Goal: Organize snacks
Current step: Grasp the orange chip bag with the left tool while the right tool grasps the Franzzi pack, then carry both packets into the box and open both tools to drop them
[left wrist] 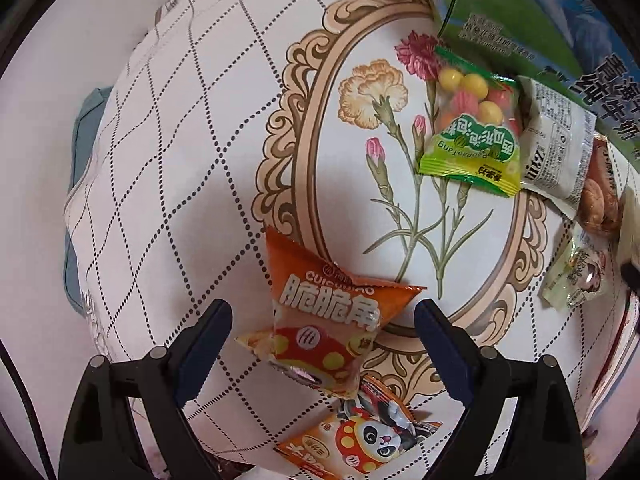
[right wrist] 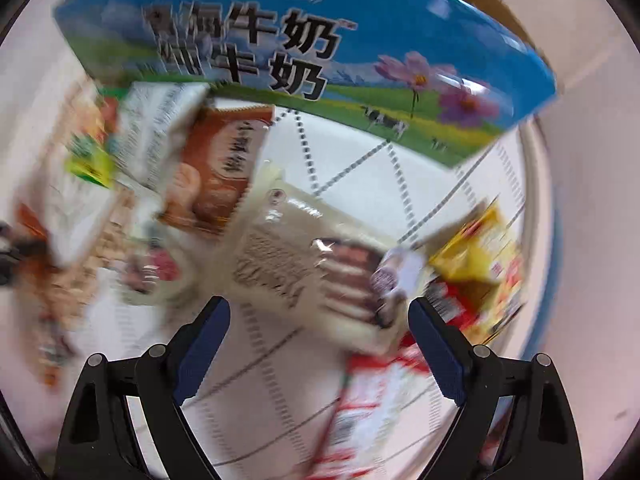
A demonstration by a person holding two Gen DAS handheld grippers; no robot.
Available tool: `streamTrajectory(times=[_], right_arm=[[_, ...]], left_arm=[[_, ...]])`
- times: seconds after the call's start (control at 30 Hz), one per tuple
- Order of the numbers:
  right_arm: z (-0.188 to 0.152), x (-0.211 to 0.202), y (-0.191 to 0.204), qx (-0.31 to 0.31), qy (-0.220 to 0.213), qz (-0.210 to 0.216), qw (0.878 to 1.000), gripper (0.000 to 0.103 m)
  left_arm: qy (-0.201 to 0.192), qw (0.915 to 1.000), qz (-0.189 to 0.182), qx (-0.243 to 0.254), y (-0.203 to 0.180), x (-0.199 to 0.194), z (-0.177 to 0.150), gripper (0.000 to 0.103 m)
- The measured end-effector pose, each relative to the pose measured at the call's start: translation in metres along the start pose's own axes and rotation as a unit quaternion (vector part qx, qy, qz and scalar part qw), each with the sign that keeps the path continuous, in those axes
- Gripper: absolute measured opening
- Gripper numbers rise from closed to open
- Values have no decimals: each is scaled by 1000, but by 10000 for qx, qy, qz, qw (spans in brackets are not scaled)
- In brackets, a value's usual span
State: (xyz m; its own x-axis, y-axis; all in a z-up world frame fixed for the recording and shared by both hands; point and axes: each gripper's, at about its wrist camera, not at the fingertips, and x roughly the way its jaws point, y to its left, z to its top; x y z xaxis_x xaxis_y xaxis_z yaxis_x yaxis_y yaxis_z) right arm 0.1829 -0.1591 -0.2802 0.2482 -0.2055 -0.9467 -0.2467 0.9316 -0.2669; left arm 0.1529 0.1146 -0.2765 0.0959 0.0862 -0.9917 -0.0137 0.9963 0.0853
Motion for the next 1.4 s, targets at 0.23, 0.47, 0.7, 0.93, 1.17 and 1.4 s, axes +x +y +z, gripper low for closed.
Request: streamTrajectory(times=[0.23,0.47,0.7,0.93,1.17,1.4], right_arm=[[33,2,-22,728,41,1098,9913,92],[56,29,-21,-100,421,1365,9897,91],[45,41,-44,1604,1174,2117,9569,70],[33,24,-34,1682,1051,2252,9539,84],[5,24,-4,1166,864,1641,9757,66],[-30,29,-10,1854,1072,1923,9577,63]], left_arm=[[0,9994,-207,-264,7,8,-4,93],[37,9985,-382,-390,12,3,-1,93],[49,9972,-586,-467,19,-18,6,93],[117,9916,-984,-835,57,-17,1,93],[-81,9992,-188,345,26,0,-9,56],[91,9971,-654,-387,52,10,-2,49]])
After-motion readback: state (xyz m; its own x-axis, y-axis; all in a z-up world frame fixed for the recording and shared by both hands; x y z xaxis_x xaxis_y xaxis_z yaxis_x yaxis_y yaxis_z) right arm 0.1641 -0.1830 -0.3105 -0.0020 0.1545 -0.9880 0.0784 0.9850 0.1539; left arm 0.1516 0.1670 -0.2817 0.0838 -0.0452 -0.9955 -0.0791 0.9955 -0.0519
